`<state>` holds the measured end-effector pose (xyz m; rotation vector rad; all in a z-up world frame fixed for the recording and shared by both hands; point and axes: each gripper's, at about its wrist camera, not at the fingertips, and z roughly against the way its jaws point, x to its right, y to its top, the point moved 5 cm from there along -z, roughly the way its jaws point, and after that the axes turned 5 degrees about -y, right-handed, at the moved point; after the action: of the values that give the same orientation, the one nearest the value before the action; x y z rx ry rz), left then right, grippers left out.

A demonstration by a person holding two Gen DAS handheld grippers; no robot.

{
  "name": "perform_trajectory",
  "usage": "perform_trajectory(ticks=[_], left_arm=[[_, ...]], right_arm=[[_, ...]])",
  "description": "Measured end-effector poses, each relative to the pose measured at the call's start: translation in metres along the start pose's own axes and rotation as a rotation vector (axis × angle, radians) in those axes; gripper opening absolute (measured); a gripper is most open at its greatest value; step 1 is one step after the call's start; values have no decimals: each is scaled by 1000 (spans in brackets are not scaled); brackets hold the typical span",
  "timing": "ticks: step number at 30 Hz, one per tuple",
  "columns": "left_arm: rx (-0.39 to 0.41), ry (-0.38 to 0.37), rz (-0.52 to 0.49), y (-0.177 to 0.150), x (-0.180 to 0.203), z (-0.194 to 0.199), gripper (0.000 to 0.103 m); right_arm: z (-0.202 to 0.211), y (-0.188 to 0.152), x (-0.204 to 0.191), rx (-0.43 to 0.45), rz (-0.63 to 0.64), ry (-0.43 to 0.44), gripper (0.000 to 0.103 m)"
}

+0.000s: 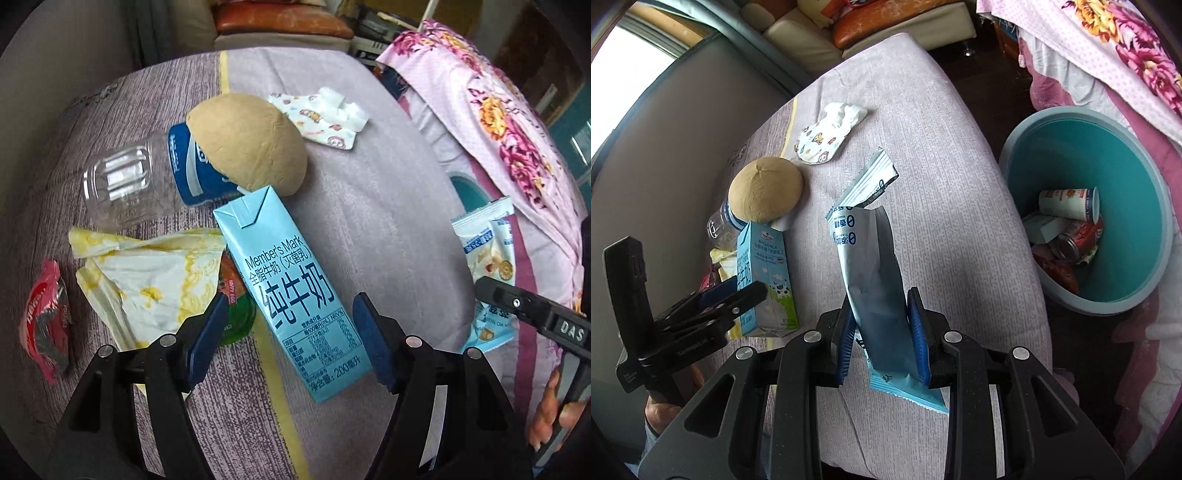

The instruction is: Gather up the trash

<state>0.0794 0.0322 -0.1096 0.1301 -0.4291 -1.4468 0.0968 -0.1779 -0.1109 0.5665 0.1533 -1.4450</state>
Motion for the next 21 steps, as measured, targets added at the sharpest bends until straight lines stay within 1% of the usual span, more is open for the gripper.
perform_trajectory(ticks=[2,5,6,7,8,9,10,16,19,21], left_arm=[[-11,9,18,0,0,-3,71],[-12,37,8,1,6,-8,71],[-16,39,7,1,7,-9,68],[-25,44,3,0,8,-10,62],[-33,40,0,-1,10,-12,52],[-28,47,-4,-2,11,-10,44],[-22,46,-11,-2,13,-7,40],[35,-23,-102,-6,33,14,39],[44,-55,-106,-4,38,18,39],[56,-57,-122,-1,45,21,39]], right_arm=[[-2,0,-1,1,5,-1,26],[-3,2,3,1,-1,3,26],[-3,2,4,1,-4,5,26],[-3,3,5,1,-8,8,26],[-3,3,6,0,-10,9,26],[-3,4,8,1,-14,11,26],[-3,3,9,2,-16,13,26],[0,6,16,11,-36,33,26],[3,8,19,17,-42,44,26],[6,10,21,29,-47,47,26]])
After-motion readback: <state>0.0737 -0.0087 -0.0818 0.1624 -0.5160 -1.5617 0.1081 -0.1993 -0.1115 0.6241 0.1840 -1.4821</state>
